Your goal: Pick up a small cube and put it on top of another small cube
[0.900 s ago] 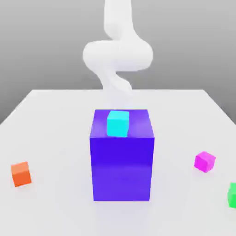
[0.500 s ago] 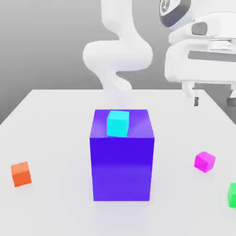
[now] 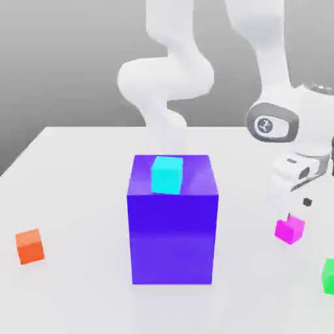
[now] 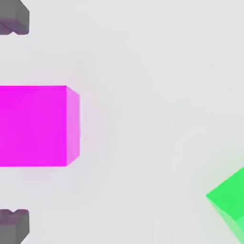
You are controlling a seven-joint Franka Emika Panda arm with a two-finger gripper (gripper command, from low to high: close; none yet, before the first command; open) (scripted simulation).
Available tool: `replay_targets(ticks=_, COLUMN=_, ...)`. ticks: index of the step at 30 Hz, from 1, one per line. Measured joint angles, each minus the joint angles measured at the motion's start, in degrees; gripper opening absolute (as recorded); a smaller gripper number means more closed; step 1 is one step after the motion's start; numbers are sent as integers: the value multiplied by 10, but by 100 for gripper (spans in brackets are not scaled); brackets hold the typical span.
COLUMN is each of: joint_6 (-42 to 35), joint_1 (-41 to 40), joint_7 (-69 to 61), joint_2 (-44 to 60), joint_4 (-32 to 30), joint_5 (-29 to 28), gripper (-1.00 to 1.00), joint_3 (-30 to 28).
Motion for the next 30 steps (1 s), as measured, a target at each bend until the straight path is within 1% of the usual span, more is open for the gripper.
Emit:
replay_targets(ticks=7, joint_6=54, joint_1=115, joint_7=93, joint_2=78, joint_4=22, joint_5=-122, gripper=0, joint_3=-143)
replay_targets(ticks=8, joint_6=60, joint_1=129, joint_7=99, joint_2=86, joint_4=24, joint_5=-131, gripper=-100, joint_3=-159)
replay_targets(ticks=13, joint_6=61, joint_1=129, joint_7=100, joint_2=86, joint_4=24, joint_5=-132, gripper=-100, joint_3=-159)
replay_targets(ticks=14, joint_6=64, joint_1=136, joint_7=103, joint_2=90, joint_4=25, joint_5=-136, gripper=-100, joint_3=-167)
replay_targets(ticks=16, joint_6=56, joint_1=119, joint_7=93, joint_2=79, joint_4=22, joint_5=-122, gripper=-100, joint_3=-147)
replay_targets(ticks=18, joint_6=42, joint_1=91, joint_7=69, joint_2=59, joint_4=17, joint_5=-91, gripper=-100, joint_3=-112)
replay_targets(ticks=24, joint_6=-2, joint_1=24, joint_7=-23, joint_2=-9, joint_4=-3, joint_5=32, gripper=-100, joint_3=-16)
replay_targets(ticks=28, joint_6=-32, joint_1=9, joint_7=-82, joint_2=-54, joint_4=-17, joint_5=109, gripper=-100, joint_3=16)
replay_targets(ticks=30, joint_6=-55, joint_1=1, joint_7=-97, joint_2=-53, joint_4=7, joint_5=121, gripper=-100, joint_3=16)
